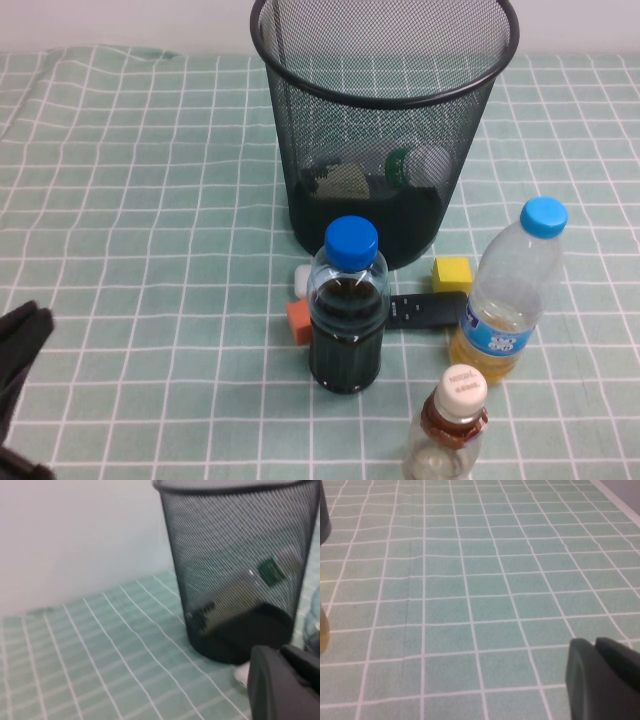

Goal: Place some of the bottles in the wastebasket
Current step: Pick up a bottle from the table with right arm

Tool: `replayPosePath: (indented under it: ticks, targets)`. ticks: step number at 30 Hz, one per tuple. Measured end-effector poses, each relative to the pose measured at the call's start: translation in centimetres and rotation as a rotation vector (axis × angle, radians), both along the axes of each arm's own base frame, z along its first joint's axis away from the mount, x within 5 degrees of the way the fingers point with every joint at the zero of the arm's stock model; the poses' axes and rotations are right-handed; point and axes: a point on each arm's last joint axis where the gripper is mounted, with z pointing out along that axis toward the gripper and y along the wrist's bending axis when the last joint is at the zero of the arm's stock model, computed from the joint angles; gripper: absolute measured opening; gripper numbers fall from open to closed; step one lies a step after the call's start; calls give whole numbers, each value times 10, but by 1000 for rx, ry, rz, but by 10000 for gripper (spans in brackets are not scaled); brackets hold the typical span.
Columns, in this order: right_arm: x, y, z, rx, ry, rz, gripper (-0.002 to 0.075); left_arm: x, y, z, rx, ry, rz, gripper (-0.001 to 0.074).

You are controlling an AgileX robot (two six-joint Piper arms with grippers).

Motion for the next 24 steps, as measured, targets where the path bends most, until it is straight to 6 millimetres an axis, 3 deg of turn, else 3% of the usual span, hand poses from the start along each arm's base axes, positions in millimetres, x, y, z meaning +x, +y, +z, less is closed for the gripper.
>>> replayPosePath:
  ticks: [9, 16, 24]
  targets:
    - [0, 0, 0, 0, 0, 0, -7, -28, 29, -62, -89, -235, 211, -1]
    - [0, 0, 0, 0, 2, 0, -7, -27, 37, -80, -114, -115, 368, -1]
    - [0, 0, 0, 0, 2, 0, -7, -29, 36, -106, -41, 151, 371, -1]
